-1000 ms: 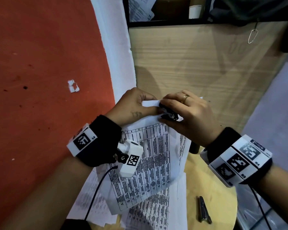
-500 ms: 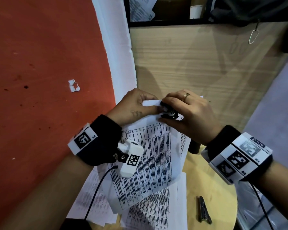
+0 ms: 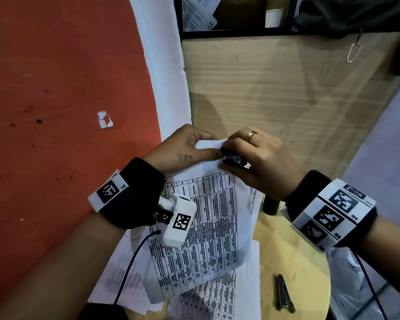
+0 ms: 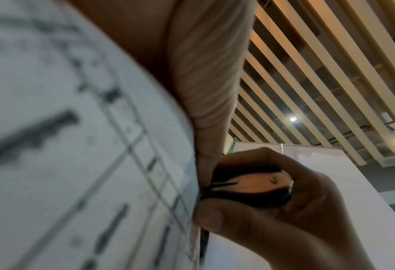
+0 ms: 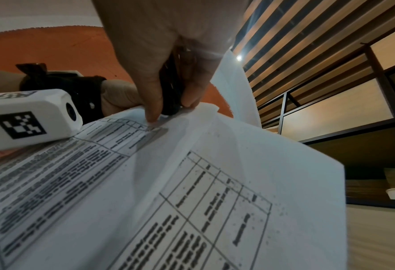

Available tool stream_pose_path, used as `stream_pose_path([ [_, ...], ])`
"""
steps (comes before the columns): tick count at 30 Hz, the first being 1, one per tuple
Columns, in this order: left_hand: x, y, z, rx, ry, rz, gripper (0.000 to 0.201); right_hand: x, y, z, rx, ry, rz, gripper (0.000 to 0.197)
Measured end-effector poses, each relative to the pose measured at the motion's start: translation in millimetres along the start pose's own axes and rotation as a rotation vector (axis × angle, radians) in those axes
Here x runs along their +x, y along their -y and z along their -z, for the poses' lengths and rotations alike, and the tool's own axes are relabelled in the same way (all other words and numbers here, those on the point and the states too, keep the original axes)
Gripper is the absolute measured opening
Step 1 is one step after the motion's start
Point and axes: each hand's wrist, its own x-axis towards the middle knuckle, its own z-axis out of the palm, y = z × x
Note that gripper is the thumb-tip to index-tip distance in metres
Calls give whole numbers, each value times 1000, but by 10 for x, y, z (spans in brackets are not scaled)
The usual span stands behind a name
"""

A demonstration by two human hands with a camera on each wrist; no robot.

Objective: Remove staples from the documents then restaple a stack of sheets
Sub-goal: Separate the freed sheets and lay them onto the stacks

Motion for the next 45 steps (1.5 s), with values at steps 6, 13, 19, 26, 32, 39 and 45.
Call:
stream_pose_path([
  [6, -57, -14, -44, -72, -9, 25, 18, 31, 22, 45, 45, -23, 6, 27],
  [13, -79, -31, -84, -197, -79, 67, 15, -12, -9, 53, 278, -78, -185, 30],
  [19, -86, -40, -93, -304, -69, 54, 8, -107, 141, -22, 594, -302, -496, 32],
  [26, -69, -7, -94, -313, -77, -6, 28, -111, 209, -78, 682, -375, -572, 35],
  [32, -17, 181, -72, -89, -298, -47, 21, -90, 227, -2, 705, -410, -609, 34],
  [39, -38, 379, 16, 144, -374, -49, 12, -368, 113, -134, 550, -340, -720, 28],
  [45, -32, 580, 105, 288, -335, -32, 51, -830, 119, -442, 515, -31, -1020, 31],
])
